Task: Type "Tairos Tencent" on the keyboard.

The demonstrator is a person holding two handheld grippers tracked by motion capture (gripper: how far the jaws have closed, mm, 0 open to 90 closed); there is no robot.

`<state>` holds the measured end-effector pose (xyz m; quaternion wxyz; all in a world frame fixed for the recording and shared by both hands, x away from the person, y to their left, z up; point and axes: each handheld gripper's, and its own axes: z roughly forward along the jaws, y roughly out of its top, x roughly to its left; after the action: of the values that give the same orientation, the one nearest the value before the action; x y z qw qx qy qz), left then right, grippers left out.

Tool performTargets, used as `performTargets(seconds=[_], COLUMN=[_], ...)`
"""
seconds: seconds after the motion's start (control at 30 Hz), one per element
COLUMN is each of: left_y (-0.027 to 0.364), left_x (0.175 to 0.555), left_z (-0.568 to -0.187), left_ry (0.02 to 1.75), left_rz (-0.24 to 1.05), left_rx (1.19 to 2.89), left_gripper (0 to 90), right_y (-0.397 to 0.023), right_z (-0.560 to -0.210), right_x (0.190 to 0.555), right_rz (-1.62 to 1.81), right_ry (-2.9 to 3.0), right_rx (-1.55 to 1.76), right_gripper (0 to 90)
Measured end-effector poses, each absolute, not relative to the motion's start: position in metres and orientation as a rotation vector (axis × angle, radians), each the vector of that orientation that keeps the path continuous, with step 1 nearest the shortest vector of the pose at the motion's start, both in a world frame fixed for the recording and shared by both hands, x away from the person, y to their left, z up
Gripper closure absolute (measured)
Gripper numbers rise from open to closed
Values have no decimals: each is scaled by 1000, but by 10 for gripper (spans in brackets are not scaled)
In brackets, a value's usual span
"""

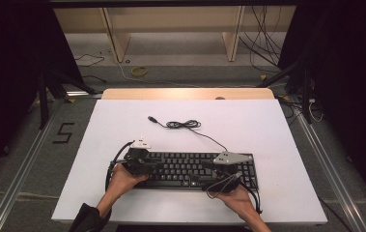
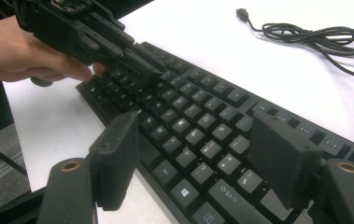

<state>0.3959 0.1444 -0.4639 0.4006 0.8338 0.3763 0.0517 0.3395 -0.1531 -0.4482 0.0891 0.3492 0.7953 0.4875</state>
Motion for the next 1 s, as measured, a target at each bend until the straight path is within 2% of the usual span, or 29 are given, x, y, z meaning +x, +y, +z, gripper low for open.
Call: performTargets(seconds=[0.53, 1.0], left_y=[154, 162], left_x=[390, 381], left_z=[-453, -446], left_ry=[925, 886], left_rz=[79, 87], left_rx=[1988, 1909], left_gripper=[451, 369], right_y=[-162, -173], right_z=[-446, -446], right_x=[340, 338], right_rz=[1454, 1460], right_ry=[2345, 2323], right_rx=[1056, 1070], right_gripper=[343, 343])
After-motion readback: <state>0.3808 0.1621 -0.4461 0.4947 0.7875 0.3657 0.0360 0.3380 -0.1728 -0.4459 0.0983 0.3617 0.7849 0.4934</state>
